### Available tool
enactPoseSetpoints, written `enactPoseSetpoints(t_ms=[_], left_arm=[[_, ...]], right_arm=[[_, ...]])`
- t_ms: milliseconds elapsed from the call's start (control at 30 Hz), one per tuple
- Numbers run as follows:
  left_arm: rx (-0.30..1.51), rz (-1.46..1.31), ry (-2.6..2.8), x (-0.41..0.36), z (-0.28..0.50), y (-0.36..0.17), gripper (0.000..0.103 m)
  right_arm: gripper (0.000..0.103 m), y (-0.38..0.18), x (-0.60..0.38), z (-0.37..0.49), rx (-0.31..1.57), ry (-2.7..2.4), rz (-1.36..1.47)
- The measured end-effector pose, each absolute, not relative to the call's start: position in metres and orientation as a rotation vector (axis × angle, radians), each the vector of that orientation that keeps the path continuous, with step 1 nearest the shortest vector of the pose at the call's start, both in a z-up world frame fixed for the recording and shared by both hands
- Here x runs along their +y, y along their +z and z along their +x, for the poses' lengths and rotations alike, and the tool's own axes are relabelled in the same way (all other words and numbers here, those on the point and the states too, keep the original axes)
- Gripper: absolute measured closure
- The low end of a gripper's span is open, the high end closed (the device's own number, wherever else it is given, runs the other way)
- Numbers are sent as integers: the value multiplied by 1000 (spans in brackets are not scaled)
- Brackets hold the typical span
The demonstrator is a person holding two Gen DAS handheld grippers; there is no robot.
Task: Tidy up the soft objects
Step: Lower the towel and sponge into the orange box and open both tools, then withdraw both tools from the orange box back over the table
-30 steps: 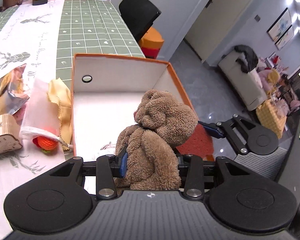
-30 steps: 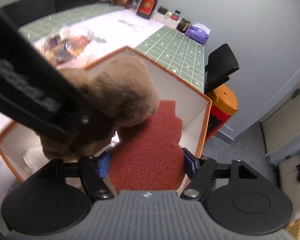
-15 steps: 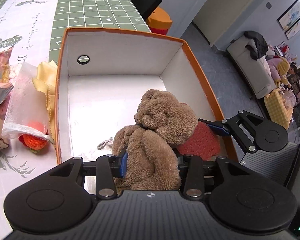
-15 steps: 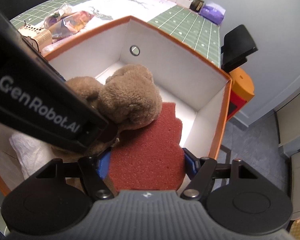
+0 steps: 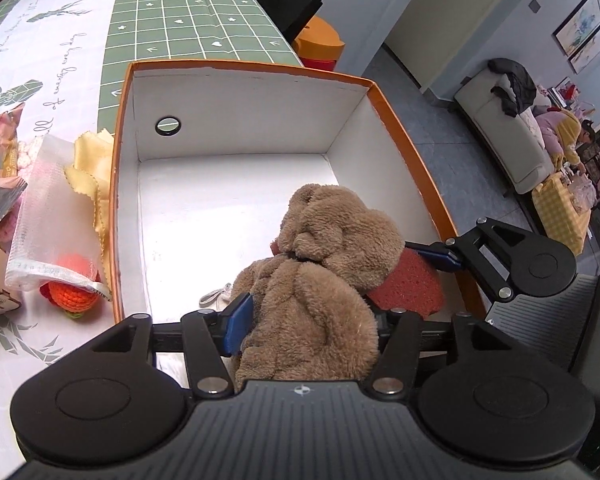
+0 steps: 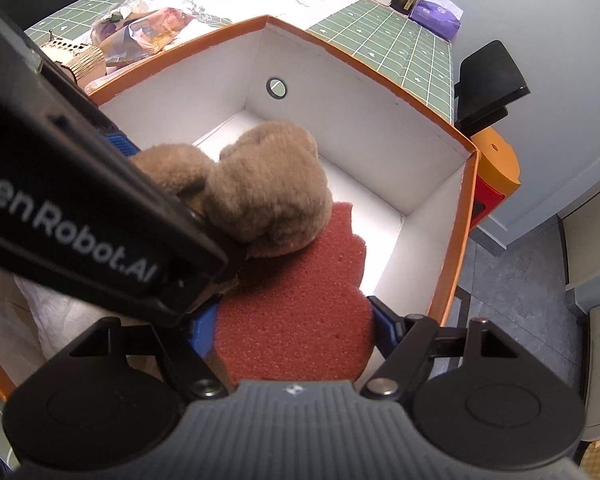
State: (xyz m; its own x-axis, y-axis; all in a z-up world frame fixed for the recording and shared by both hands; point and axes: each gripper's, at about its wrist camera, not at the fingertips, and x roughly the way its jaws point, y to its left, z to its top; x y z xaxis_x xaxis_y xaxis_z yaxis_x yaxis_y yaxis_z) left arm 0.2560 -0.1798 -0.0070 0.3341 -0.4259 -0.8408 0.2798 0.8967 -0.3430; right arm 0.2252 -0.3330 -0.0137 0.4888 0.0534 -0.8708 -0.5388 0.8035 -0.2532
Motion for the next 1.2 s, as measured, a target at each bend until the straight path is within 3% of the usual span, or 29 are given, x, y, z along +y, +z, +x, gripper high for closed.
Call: enactPoseSetpoints(t_ms=[133,167,233,367,600,700,1200], left_arm=[[1116,-129,-479,-184,251,0,23],[1109,-132,-486,-183,251,1,20],[1089,-142,-495,-182,249,4,9],[1056,-156,-502,-174,246,11,4],[1012,-131,-515,-160,232,27,2],[989,-127,-522,-153,225,34,2],[829,-125,-482,-109,188,53,2]], right_arm=[[27,-8,-336,225,1010,382,-540],[23,-7,-336,226,1012,381,-537],[21,-4,-338,226,1015,388,-532],[19,1,-338,226,1016,386,-539],[18,15,-337,219,1003,407,-526],[12,20,-333,213,992,398,-533],[11,38,-310,167,898,305,-474]])
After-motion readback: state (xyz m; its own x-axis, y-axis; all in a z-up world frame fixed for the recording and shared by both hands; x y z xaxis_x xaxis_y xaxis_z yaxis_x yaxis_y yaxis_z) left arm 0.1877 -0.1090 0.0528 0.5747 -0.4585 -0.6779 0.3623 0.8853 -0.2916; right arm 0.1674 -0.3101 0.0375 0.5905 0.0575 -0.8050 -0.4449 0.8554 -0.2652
